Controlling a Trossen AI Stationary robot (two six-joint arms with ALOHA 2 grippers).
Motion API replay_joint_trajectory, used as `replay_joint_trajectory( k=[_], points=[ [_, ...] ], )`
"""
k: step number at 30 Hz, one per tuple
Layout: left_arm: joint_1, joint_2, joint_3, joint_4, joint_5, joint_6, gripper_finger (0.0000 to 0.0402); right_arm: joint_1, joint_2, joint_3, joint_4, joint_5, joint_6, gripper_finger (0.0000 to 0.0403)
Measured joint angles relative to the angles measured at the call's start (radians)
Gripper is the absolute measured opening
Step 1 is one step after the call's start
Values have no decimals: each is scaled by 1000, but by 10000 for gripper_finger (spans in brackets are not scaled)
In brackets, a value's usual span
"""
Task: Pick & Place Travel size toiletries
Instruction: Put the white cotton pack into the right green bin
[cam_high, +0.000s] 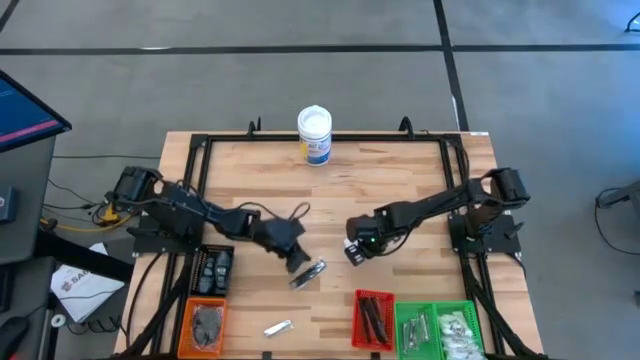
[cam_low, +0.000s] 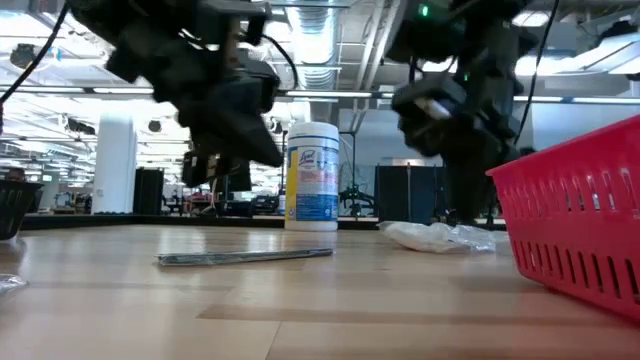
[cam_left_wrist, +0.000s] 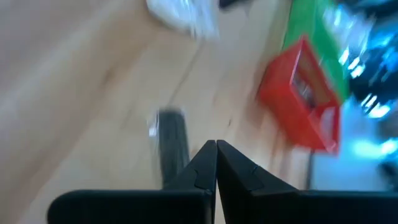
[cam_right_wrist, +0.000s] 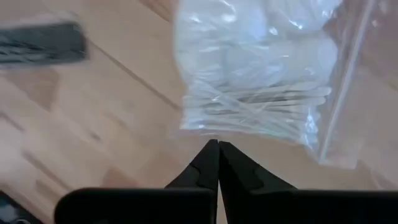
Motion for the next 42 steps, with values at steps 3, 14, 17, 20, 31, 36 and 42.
replay_joint_trajectory(
  k=[3,14,17,20,31,36,42],
  points=[
    [67,0,0,60,52,-40,6,7,-26,18,-37,34,33,0],
    [309,114,94,174,371,-42,152,79,-89,-16,-173,113,162,0],
    [320,192,160,170,421,-41,199,88,-136,-64,-77,111,166,0],
    [319,263,222,173,444,-39,230,88,-197,-147,65,113,202,0],
    [320,350,258,172,454,-39,247,95,-462,-424,442,154,279,0],
    [315,402,273,180,461,-65,255,94,-544,-495,503,153,274,0],
    [315,459,356,176,460,-98,260,85,-608,-600,602,85,279,0]
  ],
)
